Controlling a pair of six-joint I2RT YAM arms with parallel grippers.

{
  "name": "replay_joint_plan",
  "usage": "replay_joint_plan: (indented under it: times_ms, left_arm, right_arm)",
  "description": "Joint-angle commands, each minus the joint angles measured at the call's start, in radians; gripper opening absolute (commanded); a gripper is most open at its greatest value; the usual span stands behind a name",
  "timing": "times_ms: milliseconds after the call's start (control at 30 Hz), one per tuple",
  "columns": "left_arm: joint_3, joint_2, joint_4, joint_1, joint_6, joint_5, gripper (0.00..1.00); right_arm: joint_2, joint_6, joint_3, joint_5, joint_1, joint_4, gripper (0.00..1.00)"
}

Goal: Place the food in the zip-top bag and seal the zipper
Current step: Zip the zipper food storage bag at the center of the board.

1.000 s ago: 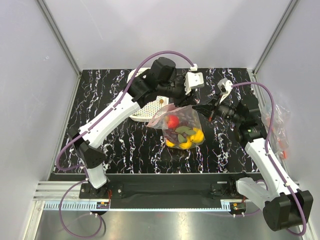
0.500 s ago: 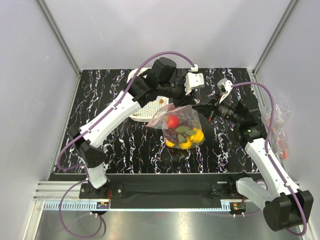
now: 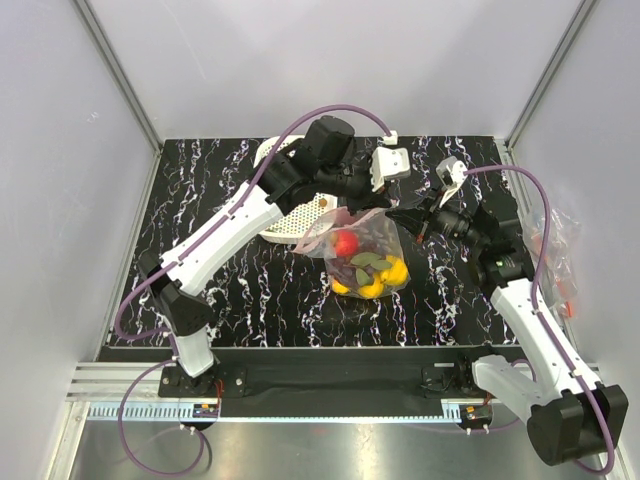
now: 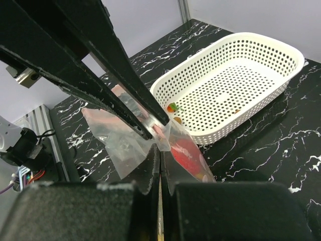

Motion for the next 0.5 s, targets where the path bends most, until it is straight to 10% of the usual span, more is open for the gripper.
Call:
replay_joint_plan:
  times_ms: [0,467]
  left_arm:
    - [-0.048,-0.063,0.047,-0.004,-0.006,-0.049,0.00]
    - [-0.138,-0.164,0.053,0.004,0.015,-0.200,0.00]
  right_arm:
    - [-0.044,0.010,0.015,0.062,0.007,0.062,0.00]
    - [-0.122,0.036,-0.012,0.280,0.007,0.036,0.00]
